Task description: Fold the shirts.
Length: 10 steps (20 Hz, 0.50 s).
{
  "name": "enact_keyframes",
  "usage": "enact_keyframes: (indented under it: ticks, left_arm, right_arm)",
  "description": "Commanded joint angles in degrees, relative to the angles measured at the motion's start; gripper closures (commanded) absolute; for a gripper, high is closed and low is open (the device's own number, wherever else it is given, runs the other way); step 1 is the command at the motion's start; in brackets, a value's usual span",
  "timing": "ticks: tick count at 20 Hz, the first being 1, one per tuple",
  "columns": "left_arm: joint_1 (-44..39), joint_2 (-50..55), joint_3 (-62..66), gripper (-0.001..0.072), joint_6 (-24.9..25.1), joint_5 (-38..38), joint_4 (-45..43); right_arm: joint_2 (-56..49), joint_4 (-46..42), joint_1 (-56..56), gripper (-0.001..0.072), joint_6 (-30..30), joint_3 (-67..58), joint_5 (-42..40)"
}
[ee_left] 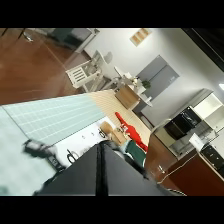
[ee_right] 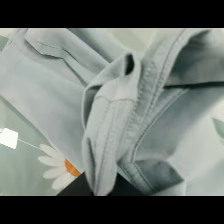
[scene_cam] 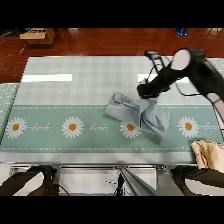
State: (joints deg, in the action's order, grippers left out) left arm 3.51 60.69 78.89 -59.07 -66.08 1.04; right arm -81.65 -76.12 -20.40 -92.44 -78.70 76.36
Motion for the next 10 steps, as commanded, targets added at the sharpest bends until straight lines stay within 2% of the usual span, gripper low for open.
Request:
enact_keyframes:
  ticks: [1, 2, 3, 5, 6, 7, 9, 10]
  left_arm:
    - [-0.42, -2.86, 0.02, 0.0686, -0.42, -0.70, -0.79]
    - [-0.90, -2.75, 0.02, 0.0686, -1.27, -0.68, -1.55]
    - [-1.51, -2.71, 0.02, 0.0686, -1.75, -0.63, -2.73]
    - [-2.86, -2.64, 0.02, 0.0686, -2.34, -0.61, -5.81]
    - [-3.48, -2.60, 0.02, 0.0685, -2.38, -0.59, -7.15]
    - [-3.85, -2.60, 0.02, 0.0685, -2.91, -0.59, -8.24]
    - [-3.89, -2.60, 0.02, 0.0685, -3.85, -0.63, -9.84]
    - [-3.87, -2.60, 0.02, 0.0686, -3.85, -0.61, -10.10]
  right_arm:
    - [-7.61, 4.39, -4.90, 0.0679, -1.64, 0.02, -5.14]
    - [-8.74, 5.64, -6.01, 0.0677, -1.64, 0.02, -6.78]
    - [-9.68, 7.04, -7.10, 0.0627, -1.66, 0.02, -8.98]
    - [-10.43, 10.95, -8.55, 0.0401, -1.57, 0.02, -13.44]
    - [-10.38, 12.68, -8.76, 0.0329, -1.55, 0.02, -15.26]
    - [-10.25, 13.97, -8.63, 0.0307, -1.53, -0.04, -15.63]
    - [-8.85, 11.96, -7.02, 0.0221, -0.85, -0.04, -12.81]
    - [-7.54, 9.05, -5.70, 0.0221, 0.61, -0.04, -9.29]
